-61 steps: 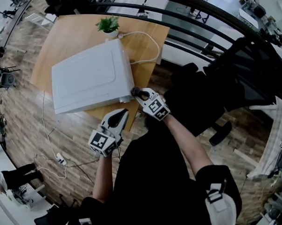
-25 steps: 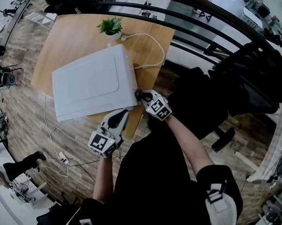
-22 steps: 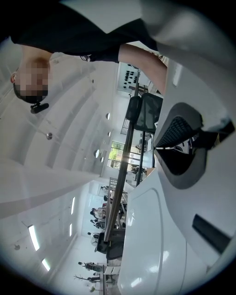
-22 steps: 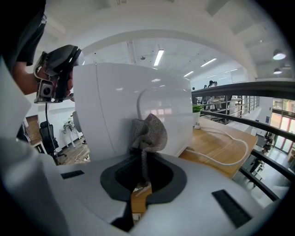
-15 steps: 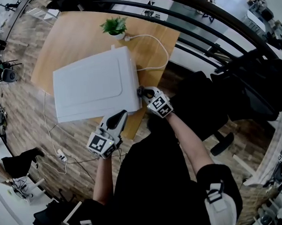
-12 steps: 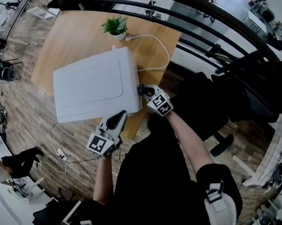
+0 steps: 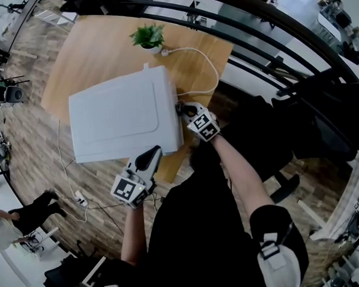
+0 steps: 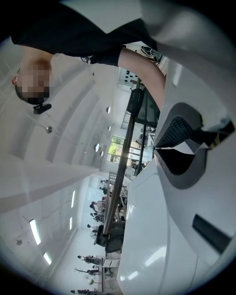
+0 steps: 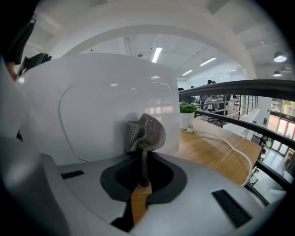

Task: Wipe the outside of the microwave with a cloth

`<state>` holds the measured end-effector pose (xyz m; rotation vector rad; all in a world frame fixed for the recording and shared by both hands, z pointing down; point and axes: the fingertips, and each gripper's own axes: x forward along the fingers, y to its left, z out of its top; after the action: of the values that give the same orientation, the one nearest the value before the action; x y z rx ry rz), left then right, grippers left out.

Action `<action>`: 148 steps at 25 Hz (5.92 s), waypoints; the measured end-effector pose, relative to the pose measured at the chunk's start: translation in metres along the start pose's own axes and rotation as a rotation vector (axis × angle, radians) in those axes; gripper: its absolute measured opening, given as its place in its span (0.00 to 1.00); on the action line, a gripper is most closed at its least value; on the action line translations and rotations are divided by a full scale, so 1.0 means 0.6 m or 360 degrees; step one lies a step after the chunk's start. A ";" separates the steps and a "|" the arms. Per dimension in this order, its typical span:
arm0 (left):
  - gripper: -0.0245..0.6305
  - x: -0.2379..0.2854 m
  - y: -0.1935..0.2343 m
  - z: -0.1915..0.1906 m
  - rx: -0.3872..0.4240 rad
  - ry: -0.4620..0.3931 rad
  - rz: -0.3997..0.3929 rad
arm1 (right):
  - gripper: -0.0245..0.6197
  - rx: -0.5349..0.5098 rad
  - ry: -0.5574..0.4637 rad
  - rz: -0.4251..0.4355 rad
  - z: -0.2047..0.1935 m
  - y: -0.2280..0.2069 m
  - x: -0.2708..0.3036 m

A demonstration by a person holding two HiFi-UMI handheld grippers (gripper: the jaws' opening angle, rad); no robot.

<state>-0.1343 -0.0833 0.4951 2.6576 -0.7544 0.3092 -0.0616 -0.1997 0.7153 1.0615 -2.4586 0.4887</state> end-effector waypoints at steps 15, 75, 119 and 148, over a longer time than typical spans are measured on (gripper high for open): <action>0.05 -0.013 0.010 -0.031 0.0004 0.0082 0.0008 | 0.05 0.0052 0.0027 -0.0054 0.018 -0.083 0.062; 0.05 -0.016 0.005 -0.033 0.0004 0.0008 -0.0018 | 0.06 -0.0507 0.0250 -0.0018 -0.095 -0.017 0.067; 0.05 -0.047 -0.057 -0.032 -0.0046 -0.0112 -0.0065 | 0.06 -0.0459 0.0312 0.0052 -0.183 0.175 -0.056; 0.05 -0.080 -0.084 -0.050 -0.0067 -0.0257 0.0015 | 0.06 0.0062 0.0131 0.0002 -0.148 0.158 -0.291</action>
<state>-0.1506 -0.0093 0.4937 2.6633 -0.8131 0.0807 -0.0029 0.0082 0.6886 1.0348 -2.3871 0.5717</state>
